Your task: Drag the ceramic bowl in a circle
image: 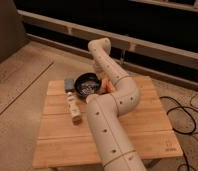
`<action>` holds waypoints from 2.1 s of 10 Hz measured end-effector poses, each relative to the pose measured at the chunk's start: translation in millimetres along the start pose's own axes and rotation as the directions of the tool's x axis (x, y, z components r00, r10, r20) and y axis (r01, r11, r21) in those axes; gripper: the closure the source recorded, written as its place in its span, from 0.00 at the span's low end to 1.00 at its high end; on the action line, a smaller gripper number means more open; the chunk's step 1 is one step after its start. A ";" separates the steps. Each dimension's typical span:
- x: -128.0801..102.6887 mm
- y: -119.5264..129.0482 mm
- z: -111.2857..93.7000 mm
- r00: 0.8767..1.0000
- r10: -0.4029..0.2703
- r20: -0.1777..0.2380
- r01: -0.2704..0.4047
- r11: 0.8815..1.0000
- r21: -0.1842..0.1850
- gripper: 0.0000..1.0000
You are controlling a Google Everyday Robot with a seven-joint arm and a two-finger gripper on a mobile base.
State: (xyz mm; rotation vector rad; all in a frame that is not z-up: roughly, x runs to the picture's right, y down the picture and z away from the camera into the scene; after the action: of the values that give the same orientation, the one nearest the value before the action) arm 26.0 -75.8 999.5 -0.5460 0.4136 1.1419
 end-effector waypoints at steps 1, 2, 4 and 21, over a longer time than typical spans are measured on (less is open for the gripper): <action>-2.3 1.5 -4.5 1.000 -0.007 0.006 0.007 1.000 0.001 1.00; -5.0 1.3 -12.8 1.000 -0.006 0.020 0.006 1.000 -0.006 1.00; -8.5 -4.0 -33.3 0.998 0.020 0.057 -0.017 0.999 -0.036 1.00; 28.3 -38.4 -15.8 0.992 0.107 -0.071 -0.101 0.991 0.088 1.00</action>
State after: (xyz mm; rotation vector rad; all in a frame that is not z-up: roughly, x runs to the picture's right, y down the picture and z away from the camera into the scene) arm 71.5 -76.4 978.2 -0.4995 0.5580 1.2006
